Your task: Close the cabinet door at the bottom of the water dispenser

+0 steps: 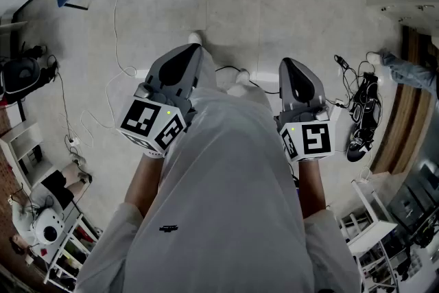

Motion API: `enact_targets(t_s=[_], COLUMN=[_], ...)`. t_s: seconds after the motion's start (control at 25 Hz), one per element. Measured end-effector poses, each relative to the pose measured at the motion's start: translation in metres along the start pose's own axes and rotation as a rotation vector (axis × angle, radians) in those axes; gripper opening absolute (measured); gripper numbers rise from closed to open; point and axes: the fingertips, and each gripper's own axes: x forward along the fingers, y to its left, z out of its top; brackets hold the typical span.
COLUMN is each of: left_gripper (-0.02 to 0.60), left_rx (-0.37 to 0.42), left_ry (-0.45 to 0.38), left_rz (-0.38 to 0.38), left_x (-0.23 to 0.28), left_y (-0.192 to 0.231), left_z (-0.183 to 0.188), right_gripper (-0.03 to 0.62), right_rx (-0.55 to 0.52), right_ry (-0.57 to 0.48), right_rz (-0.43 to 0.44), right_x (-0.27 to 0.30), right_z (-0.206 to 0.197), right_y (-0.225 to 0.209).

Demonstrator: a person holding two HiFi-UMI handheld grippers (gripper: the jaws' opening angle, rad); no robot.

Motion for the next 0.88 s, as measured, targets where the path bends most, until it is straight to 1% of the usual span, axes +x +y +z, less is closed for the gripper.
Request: enact_targets(t_s=[0.08, 0.16, 0.28, 0.36, 0.44, 0.56, 0.64, 0.76, 0.88], left_gripper=[0.000, 0.000, 0.000, 0.000, 0.000, 0.000, 0.000, 0.000, 0.000], left_rx=[-0.002, -0.012, -0.011, 0.002, 0.003, -0.002, 0.005, -0.005, -0.030], left_ry=[0.003, 0.005, 0.006, -0.004, -0.027, -0.053, -0.070, -0.098, -0.098], left_rz=[-0.006, -0.007, -0.005, 0.000, 0.013, 0.045, 0.067, 0.097, 0.114], left_x=[-0.013, -0.021, -0.027, -0.027, -0.026, -0.031, -0.029, -0.033, -0.039], left_y=[-0.012, -0.023, -0.040, -0.047, -0.047, -0.044, -0.046, -0.051, -0.049], left_z=[-0.011, -0.021, -0.031, -0.030, -0.028, -0.028, -0.026, -0.026, -0.032], right_gripper=[0.011, 0.011, 0.011, 0.011, 0.011, 0.011, 0.011, 0.011, 0.011], right_rx=[-0.042, -0.062, -0.048, -0.047, -0.046, -0.013, -0.015, -0.024, -0.036], right_ry=[-0.012, -0.022, -0.036, -0.049, -0.065, -0.088, -0.102, -0.096, -0.082], right_rz=[0.003, 0.008, 0.017, 0.023, 0.032, 0.062, 0.079, 0.103, 0.117], right_x=[-0.015, -0.028, -0.042, -0.048, -0.047, -0.044, -0.045, -0.045, -0.042], right_z=[0.000, -0.001, -0.002, -0.001, 0.001, 0.003, 0.005, 0.000, -0.005], right_y=[0.011, 0.017, 0.017, 0.016, 0.014, 0.015, 0.011, 0.007, 0.008])
